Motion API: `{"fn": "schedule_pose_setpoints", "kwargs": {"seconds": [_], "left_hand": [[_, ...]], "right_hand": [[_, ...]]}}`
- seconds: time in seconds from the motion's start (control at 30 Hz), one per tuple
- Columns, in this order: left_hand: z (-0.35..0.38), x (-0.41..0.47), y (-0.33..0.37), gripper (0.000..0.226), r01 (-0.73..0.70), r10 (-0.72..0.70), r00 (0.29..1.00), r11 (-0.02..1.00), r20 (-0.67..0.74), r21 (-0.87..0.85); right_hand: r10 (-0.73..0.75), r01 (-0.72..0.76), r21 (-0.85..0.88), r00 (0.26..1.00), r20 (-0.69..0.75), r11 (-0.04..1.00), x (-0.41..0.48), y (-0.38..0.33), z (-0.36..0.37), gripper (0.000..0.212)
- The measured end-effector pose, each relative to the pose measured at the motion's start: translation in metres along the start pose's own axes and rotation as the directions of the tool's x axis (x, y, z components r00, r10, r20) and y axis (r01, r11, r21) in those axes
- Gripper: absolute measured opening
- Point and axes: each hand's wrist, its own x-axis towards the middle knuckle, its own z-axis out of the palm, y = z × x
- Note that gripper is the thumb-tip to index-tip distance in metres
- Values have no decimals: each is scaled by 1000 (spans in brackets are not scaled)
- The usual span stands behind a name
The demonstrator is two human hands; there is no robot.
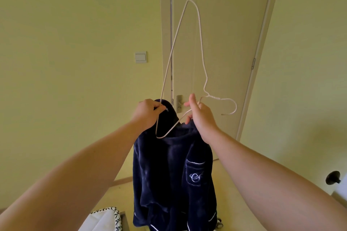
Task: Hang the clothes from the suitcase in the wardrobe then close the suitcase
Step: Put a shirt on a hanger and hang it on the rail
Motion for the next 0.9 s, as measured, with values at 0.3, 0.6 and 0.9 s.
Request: {"fn": "schedule_pose_setpoints", "kwargs": {"seconds": [0.3,0.6,0.9], "left_hand": [[-5,2,-11,29,-49,37,994,992,103,119],[-16,-1,-46,78,-181,-85,892,834,445,522],[-33,6,-18,81,30,-92,951,977,295,210]], "right_hand": [[125,-123,200,992,1,972,1,-3,-10,69],[60,-60,1,995,-75,998,11,3,-23,74],[83,6,-671,992,100,741,14,29,-25,45]]}}
